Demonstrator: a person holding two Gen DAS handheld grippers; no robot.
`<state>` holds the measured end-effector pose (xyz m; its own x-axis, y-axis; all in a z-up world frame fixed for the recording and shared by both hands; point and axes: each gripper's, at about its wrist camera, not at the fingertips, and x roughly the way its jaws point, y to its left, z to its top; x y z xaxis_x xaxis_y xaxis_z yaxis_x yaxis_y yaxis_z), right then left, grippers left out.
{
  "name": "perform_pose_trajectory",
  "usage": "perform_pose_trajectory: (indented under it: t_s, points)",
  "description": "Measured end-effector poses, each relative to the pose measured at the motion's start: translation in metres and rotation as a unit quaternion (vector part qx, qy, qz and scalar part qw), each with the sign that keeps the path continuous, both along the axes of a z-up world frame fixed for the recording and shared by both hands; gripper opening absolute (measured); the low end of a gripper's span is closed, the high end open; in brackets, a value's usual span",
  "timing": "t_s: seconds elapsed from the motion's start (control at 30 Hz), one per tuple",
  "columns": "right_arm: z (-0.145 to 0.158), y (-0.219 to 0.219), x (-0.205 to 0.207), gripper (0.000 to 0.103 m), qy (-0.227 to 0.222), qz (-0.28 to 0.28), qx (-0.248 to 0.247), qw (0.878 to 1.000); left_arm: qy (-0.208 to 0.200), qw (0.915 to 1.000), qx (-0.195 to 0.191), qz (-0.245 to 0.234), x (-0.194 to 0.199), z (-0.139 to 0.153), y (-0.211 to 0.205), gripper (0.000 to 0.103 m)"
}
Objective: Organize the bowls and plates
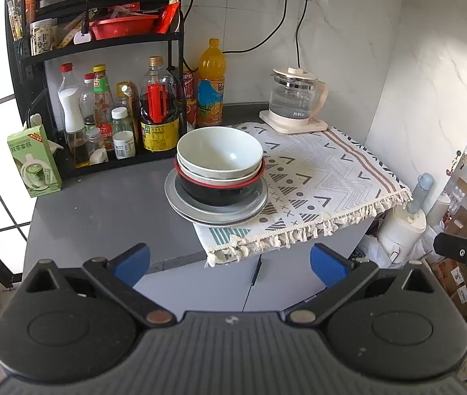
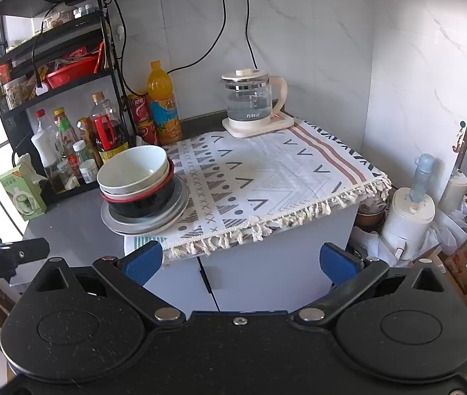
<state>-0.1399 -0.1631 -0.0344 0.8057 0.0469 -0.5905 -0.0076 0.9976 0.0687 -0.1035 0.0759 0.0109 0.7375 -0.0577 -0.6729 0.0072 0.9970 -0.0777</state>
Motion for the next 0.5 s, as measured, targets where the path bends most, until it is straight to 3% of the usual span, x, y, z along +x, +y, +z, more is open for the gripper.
perform_pose_trajectory:
  t_s: [0.5]
  points:
    - [-0.0004, -0.0060, -0.0062, 0.103, -0.001, -0.007, 0.000, 1.000, 0.007, 1.0000, -0.003, 0.003, -0.0052, -0.0015, -0.0008, 0.103]
